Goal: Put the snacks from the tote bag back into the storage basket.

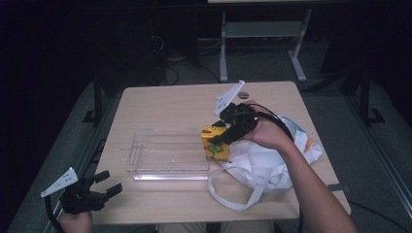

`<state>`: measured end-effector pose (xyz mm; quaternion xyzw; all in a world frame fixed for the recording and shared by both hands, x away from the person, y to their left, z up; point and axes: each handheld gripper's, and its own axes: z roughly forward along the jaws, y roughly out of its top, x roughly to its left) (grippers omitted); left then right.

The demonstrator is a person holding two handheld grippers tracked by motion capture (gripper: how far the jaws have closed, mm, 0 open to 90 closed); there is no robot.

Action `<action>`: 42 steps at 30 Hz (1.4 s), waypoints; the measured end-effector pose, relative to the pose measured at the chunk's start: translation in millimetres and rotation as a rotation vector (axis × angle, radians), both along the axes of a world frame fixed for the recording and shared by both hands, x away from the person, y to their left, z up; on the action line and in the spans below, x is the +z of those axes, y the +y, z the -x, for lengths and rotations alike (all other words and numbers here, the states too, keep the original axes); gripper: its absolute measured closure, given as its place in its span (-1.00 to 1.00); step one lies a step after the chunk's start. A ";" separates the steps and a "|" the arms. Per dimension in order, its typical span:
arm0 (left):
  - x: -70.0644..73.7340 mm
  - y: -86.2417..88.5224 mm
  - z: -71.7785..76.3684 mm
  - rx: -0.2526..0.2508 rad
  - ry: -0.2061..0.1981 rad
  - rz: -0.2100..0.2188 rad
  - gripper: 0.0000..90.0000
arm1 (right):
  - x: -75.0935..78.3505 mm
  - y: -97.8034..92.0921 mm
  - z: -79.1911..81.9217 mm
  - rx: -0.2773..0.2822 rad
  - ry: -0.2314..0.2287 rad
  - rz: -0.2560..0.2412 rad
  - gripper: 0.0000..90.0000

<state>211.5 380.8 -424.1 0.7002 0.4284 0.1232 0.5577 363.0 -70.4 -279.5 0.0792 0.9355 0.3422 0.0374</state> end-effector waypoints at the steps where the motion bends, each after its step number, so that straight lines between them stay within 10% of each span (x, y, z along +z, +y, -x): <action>1: 0.0 -0.1 0.0 -0.001 -0.001 0.001 -0.72 | -0.4 1.4 0.0 0.000 0.004 0.001 0.14; 42: 0.5 4.5 3.0 0.020 -0.011 0.009 -0.72 | -12.1 49.1 -3.0 0.079 0.007 0.025 0.14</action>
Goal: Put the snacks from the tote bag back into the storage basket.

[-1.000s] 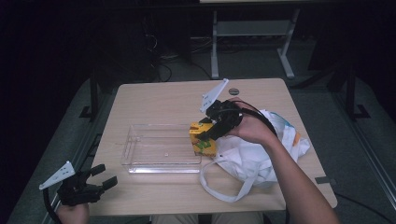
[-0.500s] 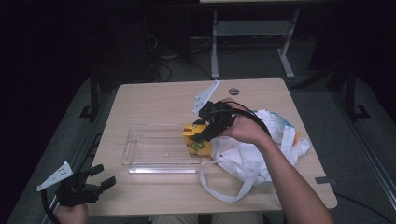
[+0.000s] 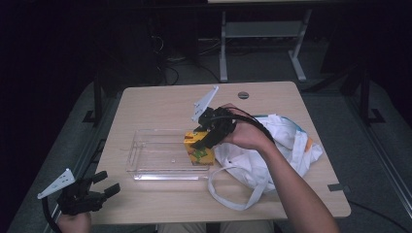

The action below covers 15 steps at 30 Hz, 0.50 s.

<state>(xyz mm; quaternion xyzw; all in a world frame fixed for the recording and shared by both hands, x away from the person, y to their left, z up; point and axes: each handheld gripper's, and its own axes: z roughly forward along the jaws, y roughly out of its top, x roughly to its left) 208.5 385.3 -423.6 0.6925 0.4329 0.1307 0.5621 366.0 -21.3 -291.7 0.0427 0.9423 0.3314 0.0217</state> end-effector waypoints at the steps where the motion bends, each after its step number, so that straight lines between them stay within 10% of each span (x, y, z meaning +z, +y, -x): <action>1: 0.0 0.1 0.2 0.000 0.000 0.001 -0.72 | -0.6 1.5 -0.5 0.004 0.006 -0.002 0.14; 15: 0.0 0.3 0.2 0.000 0.000 0.002 -0.72 | -8.0 16.0 -4.7 0.015 0.015 -0.001 0.14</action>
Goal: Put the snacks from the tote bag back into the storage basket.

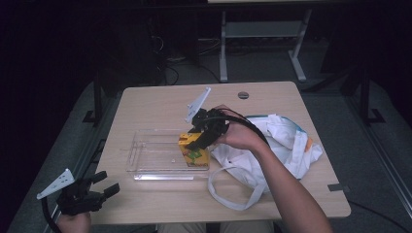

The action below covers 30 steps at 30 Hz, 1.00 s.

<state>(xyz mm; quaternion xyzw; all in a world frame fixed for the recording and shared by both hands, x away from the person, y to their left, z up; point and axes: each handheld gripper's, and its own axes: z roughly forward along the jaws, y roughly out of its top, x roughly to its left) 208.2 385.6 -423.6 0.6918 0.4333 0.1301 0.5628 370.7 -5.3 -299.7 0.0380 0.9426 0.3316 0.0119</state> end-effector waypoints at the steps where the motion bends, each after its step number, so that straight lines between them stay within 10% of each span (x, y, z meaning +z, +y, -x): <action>1: 0.0 0.0 0.0 -0.001 0.000 -0.001 -0.72 | -0.5 0.9 -0.4 -0.001 0.000 0.001 0.14; 30: 0.0 0.3 0.4 0.000 -0.001 0.001 -0.72 | -27.0 10.9 -6.9 -0.002 0.032 0.017 0.14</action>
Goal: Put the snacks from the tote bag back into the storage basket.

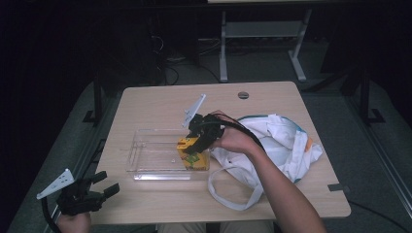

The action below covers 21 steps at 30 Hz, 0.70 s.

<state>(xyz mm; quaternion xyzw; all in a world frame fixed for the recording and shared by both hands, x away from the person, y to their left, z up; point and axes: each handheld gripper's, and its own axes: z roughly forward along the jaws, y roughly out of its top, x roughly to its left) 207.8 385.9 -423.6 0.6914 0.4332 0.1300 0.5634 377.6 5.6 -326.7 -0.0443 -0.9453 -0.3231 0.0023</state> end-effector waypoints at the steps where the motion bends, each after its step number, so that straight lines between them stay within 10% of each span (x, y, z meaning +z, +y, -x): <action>1: 0.0 0.0 0.0 0.000 0.000 0.000 -0.72 | -1.3 0.1 0.2 -0.001 0.003 -0.002 0.14; 21: -0.3 0.0 0.0 -0.001 0.003 0.003 -0.72 | -23.5 -0.3 0.4 -0.005 0.026 -0.001 0.14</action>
